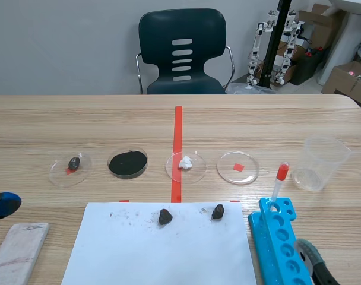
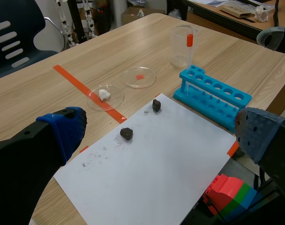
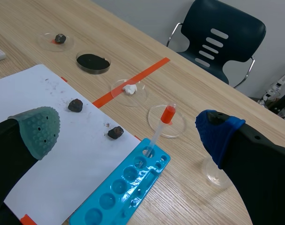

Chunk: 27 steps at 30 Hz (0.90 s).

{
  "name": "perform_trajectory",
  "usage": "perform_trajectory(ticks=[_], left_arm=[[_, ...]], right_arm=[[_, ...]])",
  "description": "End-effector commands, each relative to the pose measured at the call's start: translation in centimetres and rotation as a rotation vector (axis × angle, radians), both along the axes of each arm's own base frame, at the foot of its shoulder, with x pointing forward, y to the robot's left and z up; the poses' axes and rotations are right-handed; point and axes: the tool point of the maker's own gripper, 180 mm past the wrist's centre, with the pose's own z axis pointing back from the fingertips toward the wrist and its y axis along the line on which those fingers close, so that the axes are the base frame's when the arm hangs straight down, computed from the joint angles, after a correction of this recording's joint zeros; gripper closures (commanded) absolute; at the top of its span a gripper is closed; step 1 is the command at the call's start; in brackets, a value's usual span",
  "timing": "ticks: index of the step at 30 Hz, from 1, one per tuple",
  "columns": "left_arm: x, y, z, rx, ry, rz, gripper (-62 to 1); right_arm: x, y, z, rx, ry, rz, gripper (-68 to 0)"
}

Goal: Pick up the dropper by the top with the right hand

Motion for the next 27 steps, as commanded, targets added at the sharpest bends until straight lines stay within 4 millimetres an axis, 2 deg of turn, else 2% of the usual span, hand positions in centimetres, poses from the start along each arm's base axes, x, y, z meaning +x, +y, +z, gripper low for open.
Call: perform_trajectory(ticks=[1,19,27], left_arm=[[0.1,-0.1,0.5,-0.024,-0.012,0.005,-62.3],[0.1,-0.1,0.5,-0.024,-0.012,0.005,-62.3],[0.1,-0.1,0.5,-0.024,-0.012,0.005,-62.3]], right_arm=[[0.3,0.5,1.1,0.027,-0.034,0.013,-60.4],[0.4,0.3,0.9,0.027,-0.021,0.0,-60.4],[2.0,-2.5,0.5,-0.042,-0.04,-0.163,-60.4]])
